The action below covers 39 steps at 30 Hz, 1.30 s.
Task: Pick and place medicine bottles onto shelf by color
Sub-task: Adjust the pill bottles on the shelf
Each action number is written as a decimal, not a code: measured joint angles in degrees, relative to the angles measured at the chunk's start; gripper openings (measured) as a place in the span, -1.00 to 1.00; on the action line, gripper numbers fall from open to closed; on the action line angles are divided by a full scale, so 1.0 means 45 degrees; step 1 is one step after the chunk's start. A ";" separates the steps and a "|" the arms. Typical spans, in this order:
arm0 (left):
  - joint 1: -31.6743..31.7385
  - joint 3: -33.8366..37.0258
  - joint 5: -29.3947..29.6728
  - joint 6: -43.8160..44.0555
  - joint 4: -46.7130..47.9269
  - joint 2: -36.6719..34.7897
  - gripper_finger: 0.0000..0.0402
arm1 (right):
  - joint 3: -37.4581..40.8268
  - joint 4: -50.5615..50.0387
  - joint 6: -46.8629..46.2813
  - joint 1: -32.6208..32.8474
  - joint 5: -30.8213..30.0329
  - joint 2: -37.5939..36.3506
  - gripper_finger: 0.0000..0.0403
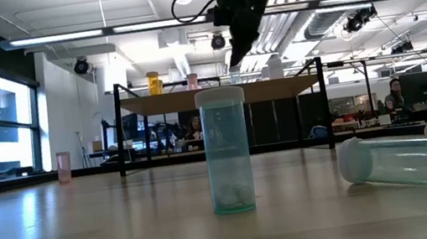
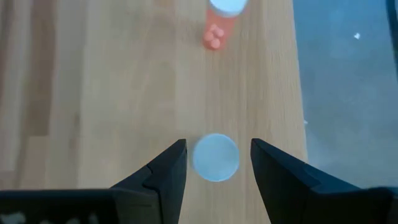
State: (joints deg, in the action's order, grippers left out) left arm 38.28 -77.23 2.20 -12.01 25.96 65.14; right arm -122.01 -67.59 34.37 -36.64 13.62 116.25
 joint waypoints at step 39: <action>-0.0001 0.0000 0.0000 -0.0005 0.0000 0.0000 0.03 | 0.0014 -0.0020 -0.0680 0.0073 -0.0814 0.0282 -0.42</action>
State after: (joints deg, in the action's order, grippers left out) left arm 38.28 -77.23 2.20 -12.03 25.96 65.14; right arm -121.95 -67.68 31.31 -36.32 9.95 117.51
